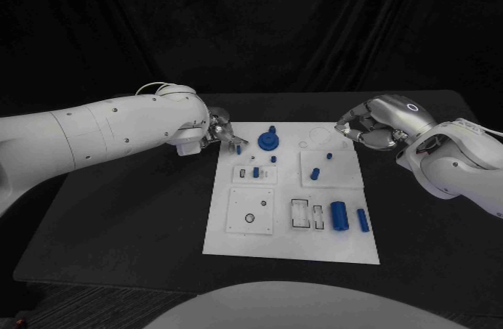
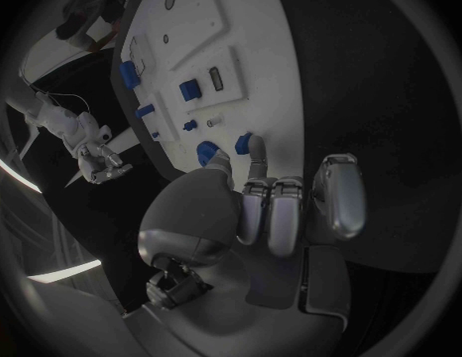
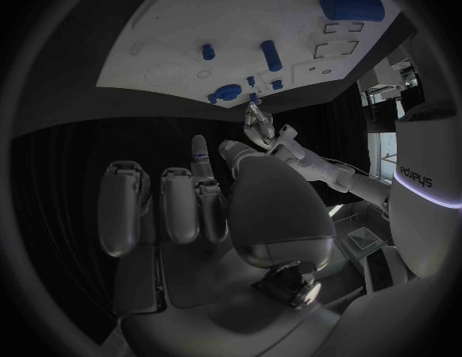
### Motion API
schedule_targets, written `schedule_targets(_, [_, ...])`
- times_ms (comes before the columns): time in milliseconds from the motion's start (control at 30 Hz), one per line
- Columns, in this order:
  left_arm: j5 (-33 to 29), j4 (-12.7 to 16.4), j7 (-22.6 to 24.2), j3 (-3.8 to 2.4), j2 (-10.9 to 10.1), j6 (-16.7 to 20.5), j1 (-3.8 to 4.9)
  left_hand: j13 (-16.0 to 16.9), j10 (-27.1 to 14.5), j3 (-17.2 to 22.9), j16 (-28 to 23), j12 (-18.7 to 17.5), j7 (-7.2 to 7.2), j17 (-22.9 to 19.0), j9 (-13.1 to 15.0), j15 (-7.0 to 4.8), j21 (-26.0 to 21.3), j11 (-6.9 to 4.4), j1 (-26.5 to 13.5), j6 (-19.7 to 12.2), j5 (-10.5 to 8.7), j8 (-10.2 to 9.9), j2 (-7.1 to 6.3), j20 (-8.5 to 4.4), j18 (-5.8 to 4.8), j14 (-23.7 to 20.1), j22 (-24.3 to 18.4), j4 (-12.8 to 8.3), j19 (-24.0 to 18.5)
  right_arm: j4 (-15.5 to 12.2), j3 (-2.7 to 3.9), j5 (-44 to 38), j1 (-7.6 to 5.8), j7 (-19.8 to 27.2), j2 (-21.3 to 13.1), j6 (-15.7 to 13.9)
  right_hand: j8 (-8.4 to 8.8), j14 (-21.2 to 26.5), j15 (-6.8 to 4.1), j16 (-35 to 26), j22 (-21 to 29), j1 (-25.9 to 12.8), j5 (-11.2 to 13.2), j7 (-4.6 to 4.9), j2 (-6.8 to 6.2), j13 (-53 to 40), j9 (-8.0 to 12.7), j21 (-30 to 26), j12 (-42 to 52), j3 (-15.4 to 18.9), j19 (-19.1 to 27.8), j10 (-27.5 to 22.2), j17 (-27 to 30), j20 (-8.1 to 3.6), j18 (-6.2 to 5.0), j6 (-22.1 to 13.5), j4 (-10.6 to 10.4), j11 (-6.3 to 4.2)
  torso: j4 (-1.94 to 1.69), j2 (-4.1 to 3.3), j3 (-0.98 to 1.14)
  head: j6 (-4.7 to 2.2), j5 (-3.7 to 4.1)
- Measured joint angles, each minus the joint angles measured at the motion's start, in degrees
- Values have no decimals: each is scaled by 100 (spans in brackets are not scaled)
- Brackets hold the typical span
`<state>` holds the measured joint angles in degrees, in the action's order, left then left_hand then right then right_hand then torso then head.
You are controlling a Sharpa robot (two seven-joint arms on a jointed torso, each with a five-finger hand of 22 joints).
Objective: Assemble the parts on the task board
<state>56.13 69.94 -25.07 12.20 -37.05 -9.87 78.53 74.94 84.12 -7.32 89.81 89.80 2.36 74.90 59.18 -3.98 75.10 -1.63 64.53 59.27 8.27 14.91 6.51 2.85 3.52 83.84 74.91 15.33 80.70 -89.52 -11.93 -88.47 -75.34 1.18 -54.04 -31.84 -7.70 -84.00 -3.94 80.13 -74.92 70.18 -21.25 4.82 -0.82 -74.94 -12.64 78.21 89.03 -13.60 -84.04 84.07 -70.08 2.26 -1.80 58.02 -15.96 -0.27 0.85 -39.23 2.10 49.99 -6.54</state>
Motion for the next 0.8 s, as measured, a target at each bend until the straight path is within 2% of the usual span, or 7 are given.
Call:
schedule_targets(433, [0,-5,0,0,24,-28,-12,0,0,33,0,0,0,0,-8,0,-23,0,54,0,197,-28,-8,20,-1,0,0,-33,-20,6,0,1,0,0,15,2,0,0,0,0,1,25,-44,0,-25,1,4,0,0,-17,0,-2,-11,0,0,0,17,-2,-3,-4,-3,-1,-7])
schedule_targets(533, [0,-8,0,0,27,-31,-14,0,0,80,0,0,0,0,-22,0,-23,0,128,0,354,-62,7,20,0,0,0,-80,-20,8,0,1,0,0,17,2,0,0,0,0,1,25,-44,0,-25,1,4,0,0,-17,0,-2,-11,0,0,0,17,-2,-3,-4,-3,-1,-7])
schedule_targets(700, [0,-9,1,0,27,-37,-17,0,0,168,0,0,0,0,-42,0,-23,0,291,0,868,-94,-25,20,0,0,0,-168,-20,8,0,1,0,0,16,3,0,0,0,0,1,25,-44,0,-25,2,4,0,0,-17,0,-2,-19,0,0,0,17,-2,-4,-6,-2,-1,1])
schedule_targets(800, [0,-8,3,0,27,-41,-19,0,0,200,0,0,0,0,-51,0,-23,0,325,0,1098,-129,-38,0,0,0,0,-200,-41,7,0,1,0,0,16,4,0,0,0,0,1,25,-44,0,-25,2,4,0,0,-17,0,-2,-19,0,0,0,17,-2,-5,-7,-2,-1,7])
